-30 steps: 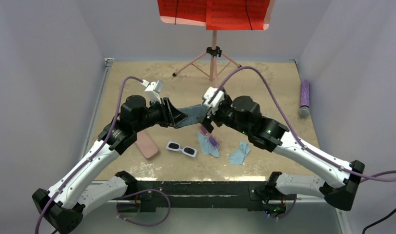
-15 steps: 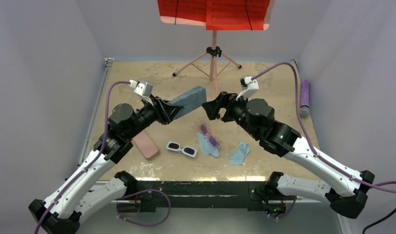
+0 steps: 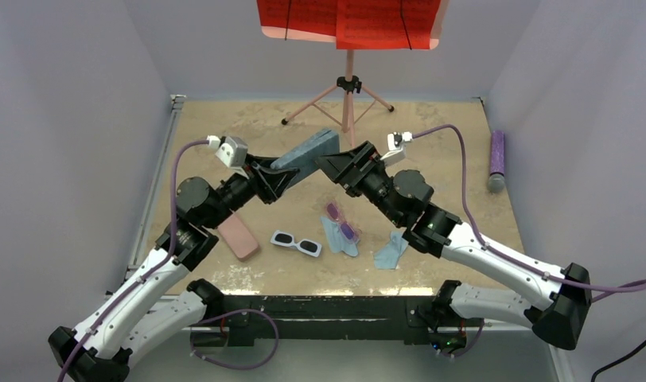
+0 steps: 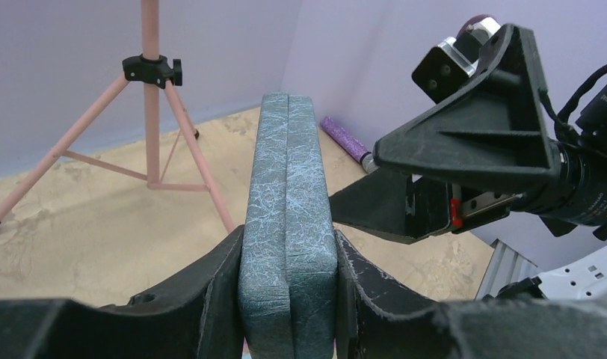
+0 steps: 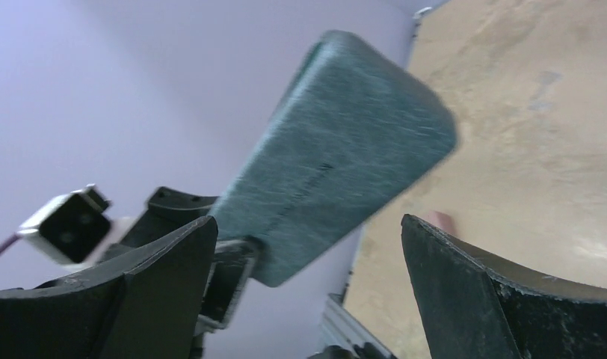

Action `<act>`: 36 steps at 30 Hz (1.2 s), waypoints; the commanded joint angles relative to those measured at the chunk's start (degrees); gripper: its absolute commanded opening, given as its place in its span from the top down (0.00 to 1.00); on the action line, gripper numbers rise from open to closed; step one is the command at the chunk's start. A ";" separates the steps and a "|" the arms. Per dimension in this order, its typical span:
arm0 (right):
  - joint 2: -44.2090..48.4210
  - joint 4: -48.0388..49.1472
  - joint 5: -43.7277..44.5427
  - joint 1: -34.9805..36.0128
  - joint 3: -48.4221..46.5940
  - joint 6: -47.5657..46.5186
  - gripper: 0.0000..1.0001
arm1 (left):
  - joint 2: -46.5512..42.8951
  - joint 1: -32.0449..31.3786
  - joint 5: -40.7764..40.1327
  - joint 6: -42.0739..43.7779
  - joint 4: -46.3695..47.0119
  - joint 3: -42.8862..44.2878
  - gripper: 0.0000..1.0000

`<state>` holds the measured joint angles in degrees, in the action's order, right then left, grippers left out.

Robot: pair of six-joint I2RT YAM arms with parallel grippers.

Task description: Organize the sunglasses

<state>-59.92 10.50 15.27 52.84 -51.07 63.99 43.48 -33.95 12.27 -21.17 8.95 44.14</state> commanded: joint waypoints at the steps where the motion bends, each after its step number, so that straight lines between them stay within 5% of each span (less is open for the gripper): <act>1: -1.29 15.92 -6.02 -0.10 1.35 4.80 0.02 | -0.53 -0.33 2.28 2.10 7.60 -1.09 1.00; 18: -2.99 -0.76 0.99 -0.36 -2.21 12.50 0.02 | -2.77 -0.41 0.95 1.88 13.95 -4.32 1.00; 22: -3.71 5.86 2.96 -0.37 -1.03 12.03 0.02 | -2.52 -0.38 1.74 3.15 12.83 -3.71 1.00; 36: -8.37 6.27 2.19 -1.24 -6.33 14.84 0.02 | -1.57 -0.73 3.27 5.53 9.27 -3.75 1.00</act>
<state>-67.77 13.74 16.86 51.99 -53.89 76.49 42.19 -34.28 13.26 -17.08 15.27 38.46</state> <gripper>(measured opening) 0.983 0.427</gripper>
